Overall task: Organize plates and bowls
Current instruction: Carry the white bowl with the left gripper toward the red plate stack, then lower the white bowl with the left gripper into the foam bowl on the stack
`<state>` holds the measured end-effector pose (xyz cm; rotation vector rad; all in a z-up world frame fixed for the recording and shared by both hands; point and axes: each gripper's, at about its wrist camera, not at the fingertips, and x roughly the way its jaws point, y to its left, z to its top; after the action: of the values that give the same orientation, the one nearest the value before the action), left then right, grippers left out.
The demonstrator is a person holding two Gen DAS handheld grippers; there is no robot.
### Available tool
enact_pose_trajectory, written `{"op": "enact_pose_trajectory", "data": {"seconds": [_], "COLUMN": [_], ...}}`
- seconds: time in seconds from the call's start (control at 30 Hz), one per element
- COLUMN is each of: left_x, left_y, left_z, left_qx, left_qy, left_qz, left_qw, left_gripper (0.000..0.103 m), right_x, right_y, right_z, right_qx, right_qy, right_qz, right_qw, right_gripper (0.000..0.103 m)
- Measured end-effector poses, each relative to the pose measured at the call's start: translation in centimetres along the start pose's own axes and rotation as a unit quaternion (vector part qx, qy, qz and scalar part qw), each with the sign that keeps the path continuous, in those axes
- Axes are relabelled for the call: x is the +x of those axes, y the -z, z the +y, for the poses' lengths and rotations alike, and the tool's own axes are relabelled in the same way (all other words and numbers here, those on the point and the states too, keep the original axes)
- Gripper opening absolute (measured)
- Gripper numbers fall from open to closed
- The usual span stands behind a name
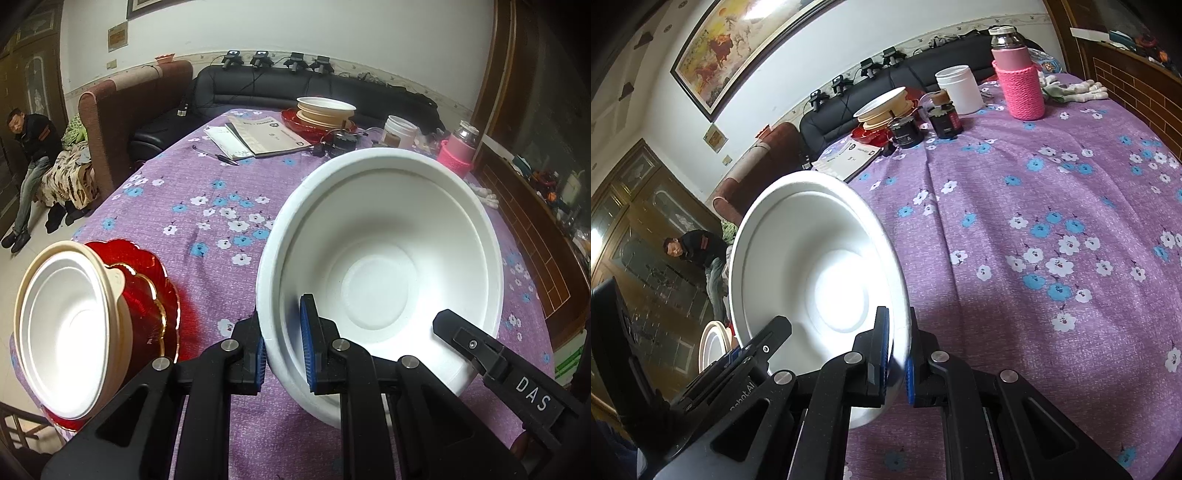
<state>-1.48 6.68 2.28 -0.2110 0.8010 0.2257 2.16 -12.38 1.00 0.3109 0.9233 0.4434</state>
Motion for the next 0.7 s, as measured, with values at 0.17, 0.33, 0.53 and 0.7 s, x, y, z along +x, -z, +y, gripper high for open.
{"op": "enact_pose_trajectory", "data": {"seconds": [0.17,0.33,0.53,0.7], "left_x": [-1.0,-2.1,-3.5,-4.3], "left_y": [-0.3,-0.7,-0.9,-0.8], "left_z": [1.2,2.7,5.6,8.4], "left_qx": [-0.013,-0.025,-0.053,-0.076], "left_qy": [-0.008,-0.021,-0.042,-0.061], "left_qz": [-0.007,-0.020,-0.031,-0.036], "left_qw": [0.9999,0.9993,0.9972,0.9946], "left_gripper": [0.014,0.014,0.014,0.014], "right_x": [0.0,-0.2,0.1,1.0], "right_y": [-0.1,-0.3,-0.2,0.3], "right_z": [1.4,3.3,6.6,9.6], "right_qx": [-0.016,-0.036,-0.065,-0.091], "right_qy": [-0.007,-0.022,-0.045,-0.065], "right_qz": [0.003,0.003,0.013,0.028], "right_qw": [1.000,0.999,0.997,0.993], "right_gripper": [0.007,0.007,0.007,0.007]}}
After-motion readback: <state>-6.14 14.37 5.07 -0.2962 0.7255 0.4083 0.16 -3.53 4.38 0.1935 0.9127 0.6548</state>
